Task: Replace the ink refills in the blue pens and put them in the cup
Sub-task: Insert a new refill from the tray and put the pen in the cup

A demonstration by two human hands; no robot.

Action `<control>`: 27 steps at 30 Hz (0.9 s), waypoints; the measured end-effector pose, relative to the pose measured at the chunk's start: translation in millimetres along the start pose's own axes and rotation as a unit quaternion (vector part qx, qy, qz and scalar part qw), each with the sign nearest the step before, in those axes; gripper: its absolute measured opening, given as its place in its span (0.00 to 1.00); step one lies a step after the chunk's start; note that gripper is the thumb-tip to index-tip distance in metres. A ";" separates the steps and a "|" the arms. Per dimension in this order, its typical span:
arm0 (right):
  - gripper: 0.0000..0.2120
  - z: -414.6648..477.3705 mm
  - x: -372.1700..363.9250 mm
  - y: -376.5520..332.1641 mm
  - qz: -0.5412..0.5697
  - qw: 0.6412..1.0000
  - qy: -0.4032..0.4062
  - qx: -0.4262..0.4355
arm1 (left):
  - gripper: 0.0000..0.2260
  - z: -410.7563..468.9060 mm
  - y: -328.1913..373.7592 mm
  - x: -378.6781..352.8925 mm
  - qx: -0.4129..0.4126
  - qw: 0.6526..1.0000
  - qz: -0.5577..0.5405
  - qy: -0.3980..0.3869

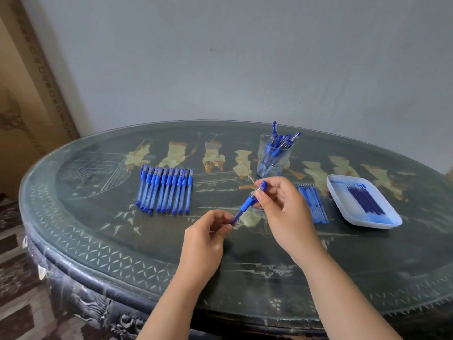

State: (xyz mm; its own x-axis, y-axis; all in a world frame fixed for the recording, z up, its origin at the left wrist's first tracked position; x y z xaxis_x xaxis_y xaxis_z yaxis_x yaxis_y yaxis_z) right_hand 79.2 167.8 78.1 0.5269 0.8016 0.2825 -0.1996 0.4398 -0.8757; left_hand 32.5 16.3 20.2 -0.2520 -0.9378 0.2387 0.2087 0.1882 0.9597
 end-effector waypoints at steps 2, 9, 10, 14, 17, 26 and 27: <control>0.08 4.8 -1.0 -2.4 0.009 1.000 0.010 0.008 | 0.10 6.1 4.5 3.5 -0.011 1.000 0.023 -0.007; 0.11 53.7 24.0 -17.1 0.002 0.989 0.132 0.070 | 0.02 35.9 5.3 28.9 -0.079 0.988 0.093 0.096; 0.11 63.3 30.1 -19.3 -0.010 0.984 0.156 0.084 | 0.02 37.4 1.1 27.8 -0.080 0.987 0.106 0.095; 0.08 102.8 48.6 -30.6 -0.036 0.957 0.248 0.147 | 0.03 41.5 -9.7 27.0 -0.084 0.985 0.125 0.090; 0.07 129.6 52.1 -33.6 -0.050 0.939 0.281 0.189 | 0.03 42.7 -12.8 28.1 -0.073 0.986 0.120 0.095; 0.10 167.4 37.6 -0.7 -0.204 0.947 0.196 0.151 | 0.05 42.4 -15.2 26.5 -0.062 0.988 0.103 0.092; 0.10 168.3 36.1 4.3 -0.211 0.951 0.181 0.139 | 0.05 42.4 -15.4 26.3 -0.062 0.988 0.104 0.092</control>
State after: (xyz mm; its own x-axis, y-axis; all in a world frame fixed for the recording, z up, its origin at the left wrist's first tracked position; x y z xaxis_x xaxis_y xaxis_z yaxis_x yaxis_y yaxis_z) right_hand -41.6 266.8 150.4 0.8478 0.3613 0.3882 -0.0919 0.8210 -0.5635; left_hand -17.4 1.1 18.1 -0.0184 -0.9220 0.3868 0.3559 0.3555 0.8643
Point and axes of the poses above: each hand's wrist, its own z-axis towards the middle knuckle, its own x-axis out of the back of the hand, y = z × x, the point moved 2 cm from there along z, towards the middle knuckle, and after that the axes turned 5 degrees about x, right-handed, at the moved point
